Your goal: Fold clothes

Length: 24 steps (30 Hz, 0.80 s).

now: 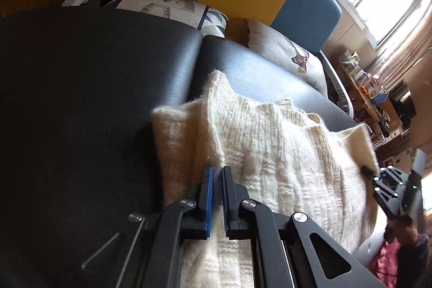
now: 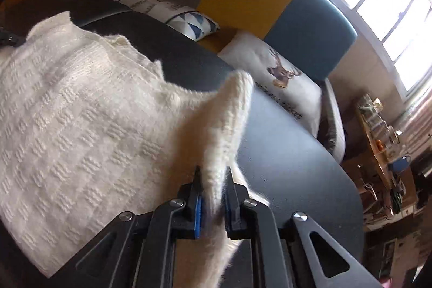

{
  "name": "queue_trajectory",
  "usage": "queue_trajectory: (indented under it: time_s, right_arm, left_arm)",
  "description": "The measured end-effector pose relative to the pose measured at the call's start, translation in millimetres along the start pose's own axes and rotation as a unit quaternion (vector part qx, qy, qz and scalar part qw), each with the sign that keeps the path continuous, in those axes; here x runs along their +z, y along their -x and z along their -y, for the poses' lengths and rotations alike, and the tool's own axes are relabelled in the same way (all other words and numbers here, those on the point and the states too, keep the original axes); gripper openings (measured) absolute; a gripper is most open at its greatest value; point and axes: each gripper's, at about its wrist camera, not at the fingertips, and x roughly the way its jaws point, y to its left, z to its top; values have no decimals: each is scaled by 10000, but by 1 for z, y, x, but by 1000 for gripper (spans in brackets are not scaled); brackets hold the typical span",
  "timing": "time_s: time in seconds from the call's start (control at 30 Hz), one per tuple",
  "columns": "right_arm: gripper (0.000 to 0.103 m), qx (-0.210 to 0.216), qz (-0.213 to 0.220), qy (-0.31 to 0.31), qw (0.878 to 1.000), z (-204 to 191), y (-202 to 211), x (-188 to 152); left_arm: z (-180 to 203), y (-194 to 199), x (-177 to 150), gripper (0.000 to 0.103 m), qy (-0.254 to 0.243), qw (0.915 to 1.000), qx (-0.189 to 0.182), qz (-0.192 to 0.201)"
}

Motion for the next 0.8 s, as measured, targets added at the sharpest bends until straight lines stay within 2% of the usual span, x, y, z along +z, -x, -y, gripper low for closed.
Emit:
queue_trajectory:
  time_s: [0.07, 0.17, 0.2, 0.27, 0.37, 0.47, 0.53, 0.63, 0.73, 0.8]
  right_arm:
    - [11, 215, -345, -554, 9976, 17, -23, -19]
    - [11, 734, -107, -1535, 9854, 42, -24, -33]
    - [11, 821, -31, -1707, 9819, 48, -21, -33]
    - [13, 818, 235, -1776, 9804, 51, -7, -27]
    - [21, 769, 688, -1605, 9816, 45, 22, -8]
    - [21, 884, 932, -1318, 9829, 31, 39, 15]
    - [21, 1105, 925, -1166, 9827, 19, 43, 27]
    - [24, 1394, 753, -960, 9827, -2, 32, 40]
    - [24, 1653, 543, -778, 9817, -22, 21, 52]
    - [24, 1742, 319, -793, 9810, -29, 6, 53]
  left_arm:
    - [-9, -3, 0, 10, 178, 9998, -17, -58]
    - [-21, 0, 1, 11, 567, 9980, -261, -79]
    - [-22, 4, 2, 11, 594, 9980, -202, -8]
    - [-21, 16, 2, 11, 582, 9979, -92, 251]
    - [-10, 40, 5, 16, 305, 9962, -417, 694]
    - [14, 53, 10, 17, -278, 9944, -356, 955]
    - [33, 55, 13, 17, -743, 9913, -381, 1019]
    - [63, 36, 23, 21, -1410, 9872, -428, 602]
    - [91, -2, 29, 22, -2005, 9794, -213, 42]
    - [99, -31, 33, 23, -2074, 9773, -71, -415]
